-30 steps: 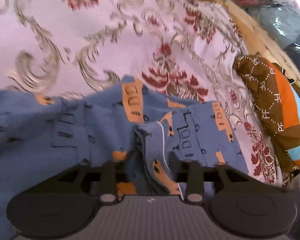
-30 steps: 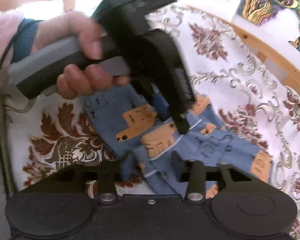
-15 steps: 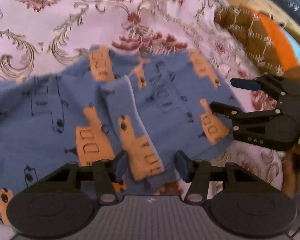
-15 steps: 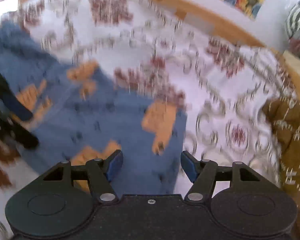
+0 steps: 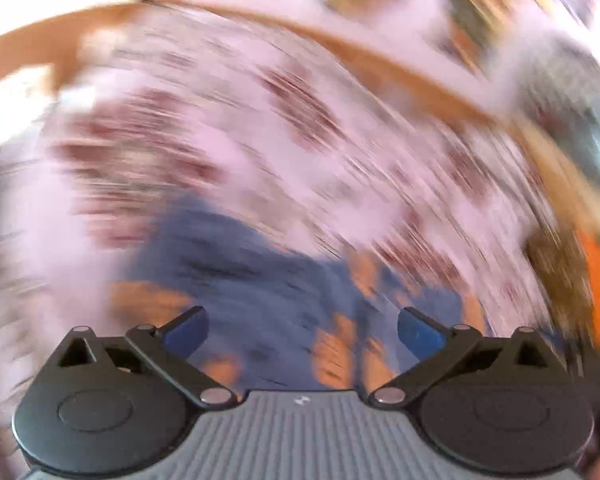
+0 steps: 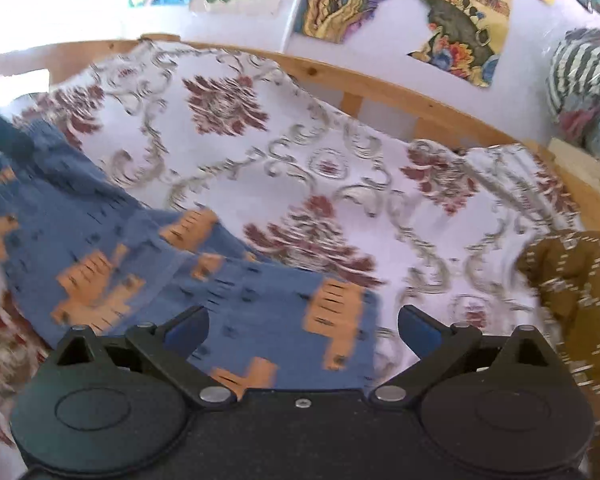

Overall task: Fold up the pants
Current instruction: 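Open both grippers and release the folded pants, then grasp the elastic waistband with the left gripper and lift it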

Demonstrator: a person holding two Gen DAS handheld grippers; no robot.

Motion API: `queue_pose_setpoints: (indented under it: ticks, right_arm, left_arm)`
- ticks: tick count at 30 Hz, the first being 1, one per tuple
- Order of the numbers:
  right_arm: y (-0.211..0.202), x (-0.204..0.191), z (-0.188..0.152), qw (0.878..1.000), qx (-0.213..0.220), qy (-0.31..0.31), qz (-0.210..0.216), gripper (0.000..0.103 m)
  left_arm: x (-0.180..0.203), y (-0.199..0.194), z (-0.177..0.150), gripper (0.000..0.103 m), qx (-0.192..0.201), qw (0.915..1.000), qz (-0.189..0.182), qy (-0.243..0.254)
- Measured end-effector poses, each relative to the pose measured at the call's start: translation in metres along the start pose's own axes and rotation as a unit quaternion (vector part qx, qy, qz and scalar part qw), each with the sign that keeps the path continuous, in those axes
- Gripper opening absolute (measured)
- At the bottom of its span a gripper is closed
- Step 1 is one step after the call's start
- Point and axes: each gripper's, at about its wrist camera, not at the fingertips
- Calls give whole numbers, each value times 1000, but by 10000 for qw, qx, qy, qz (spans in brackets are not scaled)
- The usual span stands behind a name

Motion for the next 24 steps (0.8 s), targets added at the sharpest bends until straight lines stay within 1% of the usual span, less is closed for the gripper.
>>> queue_pose_setpoints:
  ticks: [1, 2, 4, 5, 7, 9, 10, 12, 13, 14, 15, 16, 18, 19, 20, 22, 24]
  right_arm:
    - [1, -8, 2, 10000, 31, -5, 22, 102]
    - [3, -16, 3, 9999, 70, -74, -11, 102]
    - [6, -40, 9, 9990, 163, -413, -103, 102]
    - [8, -51, 11, 9981, 152, -584, -114, 102]
    - [18, -73, 17, 9949, 120, -995, -115, 102]
    - [27, -88, 17, 9909, 78, -1332, -160, 102]
    - [34, -96, 15, 9886, 11, -1485, -250, 102]
    - [51, -107, 7, 9837, -231, -1748, -348, 102]
    - [55, -110, 2, 9826, -267, -1806, -348, 102]
    - [57, -112, -2, 9827, -201, -1802, -367, 102]
    - [57, -112, -4, 9834, -110, -1767, -399, 102]
    - [58, -113, -6, 9837, -84, -1749, -421, 102]
    - [59, -114, -8, 9834, -28, -1759, -440, 102]
    - [59, -114, -9, 9834, -4, -1763, -440, 102]
    - [59, -114, -10, 9836, 13, -1748, -440, 102]
    - [60, -112, -10, 9856, 4, -1635, -422, 102]
    - [61, -111, -9, 9871, -19, -1549, -410, 102]
  left_arm:
    - [-13, -5, -2, 103, 86, 9991, 161, -385]
    - [-24, -6, -1, 103, 70, 9972, 194, -718]
    - [-45, 1, -1, 103, -119, 9919, 29, -1265]
    - [-51, 8, -1, 103, -259, 9881, 33, -1516]
    - [-59, 18, -1, 103, -332, 9834, 169, -1778]
    - [-65, 23, -5, 102, -173, 9787, 128, -2040]
    - [-66, 23, -6, 99, -50, 9778, 110, -2091]
    - [-64, 23, -8, 85, 164, 9779, 298, -2063]
    - [-63, 24, -9, 68, 258, 9785, 460, -1995]
    - [-62, 26, -9, 51, 310, 9788, 624, -1925]
    - [-63, 30, -9, 43, 299, 9783, 754, -1907]
    - [-66, 31, -9, 30, 287, 9767, 812, -1968]
    - [-72, 31, -10, 26, 358, 9734, 777, -2124]
    - [-73, 29, -11, 21, 387, 9730, 788, -2134]
    - [-71, 28, -11, 19, 423, 9741, 846, -2056]
    - [-60, 27, -12, 17, 514, 9798, 959, -1680]
    - [-42, 24, -13, 16, 691, 9862, 1075, -1055]
Point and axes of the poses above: each gripper's, at about its wrist camera, not at the fingertips, and y roughly the way its jaws point, x to its right, z to its top, and after that the axes turned 2 degrees about z, right-handed
